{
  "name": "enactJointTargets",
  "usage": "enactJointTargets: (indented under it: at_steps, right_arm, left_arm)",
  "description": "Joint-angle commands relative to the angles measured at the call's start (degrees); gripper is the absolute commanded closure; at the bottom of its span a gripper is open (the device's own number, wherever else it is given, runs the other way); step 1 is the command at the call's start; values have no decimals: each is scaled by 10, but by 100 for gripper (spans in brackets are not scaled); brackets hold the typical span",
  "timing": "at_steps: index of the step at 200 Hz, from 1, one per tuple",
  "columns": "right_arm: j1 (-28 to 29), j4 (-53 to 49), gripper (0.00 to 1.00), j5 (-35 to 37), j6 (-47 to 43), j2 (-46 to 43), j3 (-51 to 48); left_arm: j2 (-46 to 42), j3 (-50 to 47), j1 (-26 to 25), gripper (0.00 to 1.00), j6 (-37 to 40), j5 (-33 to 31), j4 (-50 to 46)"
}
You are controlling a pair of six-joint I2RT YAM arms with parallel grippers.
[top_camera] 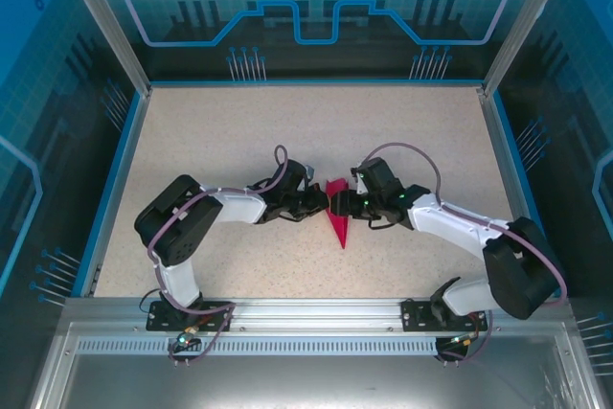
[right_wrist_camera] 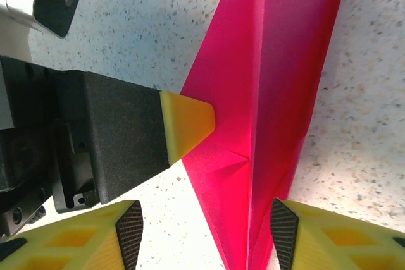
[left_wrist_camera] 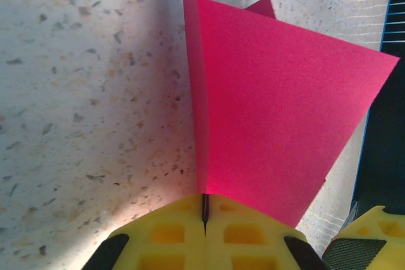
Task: Fold a paper plane with a square sheet of paper (pick it up from the middle)
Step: Turn over a paper plane at the center of the table, then move the paper plane to the center of the table.
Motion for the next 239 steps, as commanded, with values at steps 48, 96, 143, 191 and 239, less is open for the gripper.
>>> enactJointTargets:
  at_steps: [48, 96, 143, 191, 239]
  right_arm:
    - [16, -13, 41, 33, 9, 59, 49]
    - [18, -53, 37, 84, 13, 71, 61]
    - [17, -38, 30, 47, 4, 111, 62]
    - [22, -10, 26, 6, 15, 109, 47]
    - [32, -9, 27, 0, 26, 101, 36]
  left_arm:
    - [1, -5, 6, 100, 1, 2, 8]
    - [3, -7, 11, 100, -2, -12, -4]
    - [15, -10, 16, 100, -9, -9, 3]
    - [21, -20, 20, 100, -18, -2, 22]
    - [23, -30, 25, 100, -25, 15, 50]
